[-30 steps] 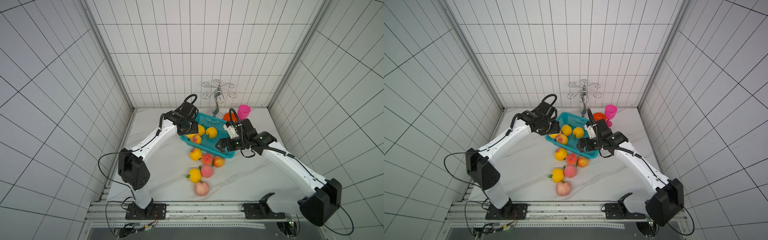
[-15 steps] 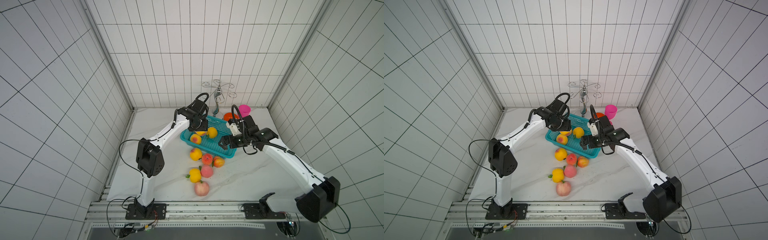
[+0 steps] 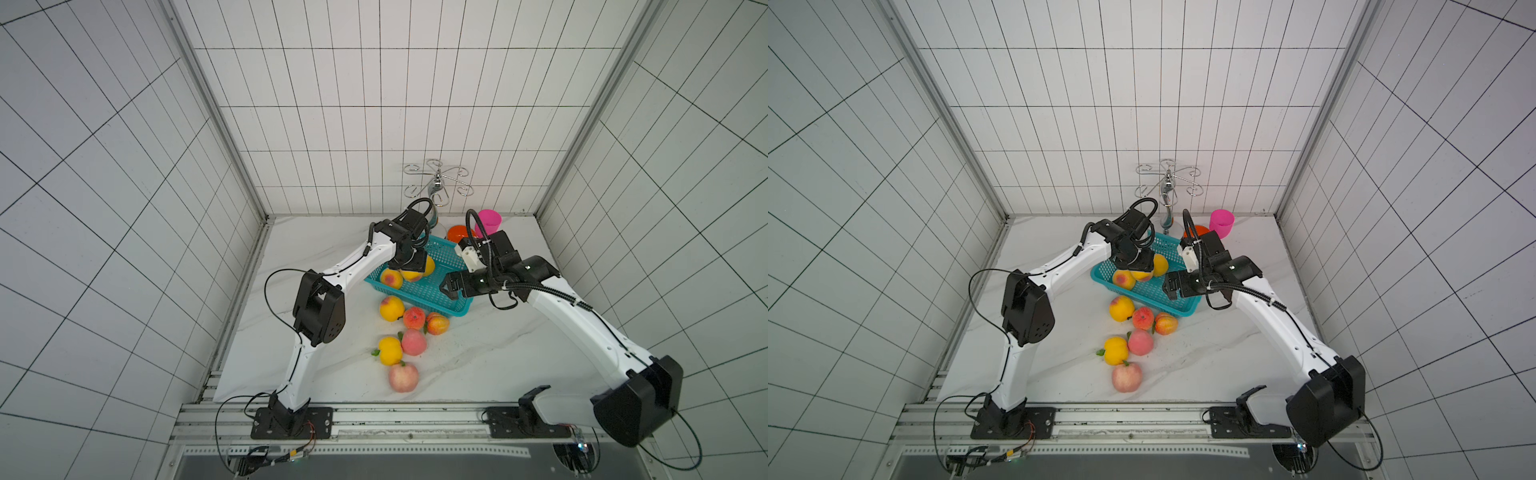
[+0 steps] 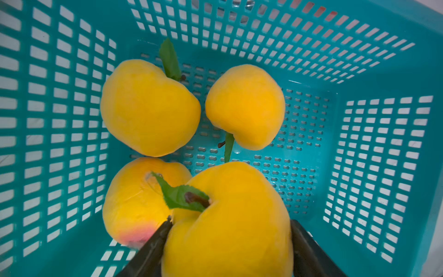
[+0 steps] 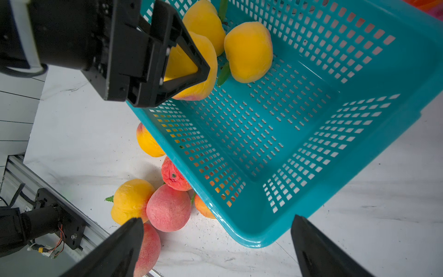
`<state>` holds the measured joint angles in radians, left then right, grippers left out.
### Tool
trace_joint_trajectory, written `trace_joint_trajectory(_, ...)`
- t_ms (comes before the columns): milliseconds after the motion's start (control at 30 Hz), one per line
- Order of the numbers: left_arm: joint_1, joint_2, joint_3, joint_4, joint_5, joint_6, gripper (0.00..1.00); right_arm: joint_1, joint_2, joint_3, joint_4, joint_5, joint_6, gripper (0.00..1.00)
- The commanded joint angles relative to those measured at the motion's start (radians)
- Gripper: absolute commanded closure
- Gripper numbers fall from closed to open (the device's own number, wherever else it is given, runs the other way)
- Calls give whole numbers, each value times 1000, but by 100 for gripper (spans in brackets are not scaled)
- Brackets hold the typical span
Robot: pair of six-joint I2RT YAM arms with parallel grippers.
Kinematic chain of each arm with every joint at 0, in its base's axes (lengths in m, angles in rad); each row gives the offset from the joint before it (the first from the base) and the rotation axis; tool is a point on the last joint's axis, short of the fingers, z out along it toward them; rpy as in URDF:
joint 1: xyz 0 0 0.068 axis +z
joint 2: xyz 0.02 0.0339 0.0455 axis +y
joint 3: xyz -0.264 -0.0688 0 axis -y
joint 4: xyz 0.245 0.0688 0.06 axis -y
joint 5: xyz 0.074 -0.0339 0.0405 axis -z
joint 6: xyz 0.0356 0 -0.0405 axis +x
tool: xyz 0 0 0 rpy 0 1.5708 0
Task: Put the peaches into the basket
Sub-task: Place the peach in the basket.
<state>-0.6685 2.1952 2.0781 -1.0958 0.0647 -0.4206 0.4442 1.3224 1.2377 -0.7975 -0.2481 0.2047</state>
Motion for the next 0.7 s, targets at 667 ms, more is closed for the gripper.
trace_joint_trajectory(667, -28, 116, 38, -4, -6, 49, 31, -16, -15, 31, -23, 5, -19, 0)
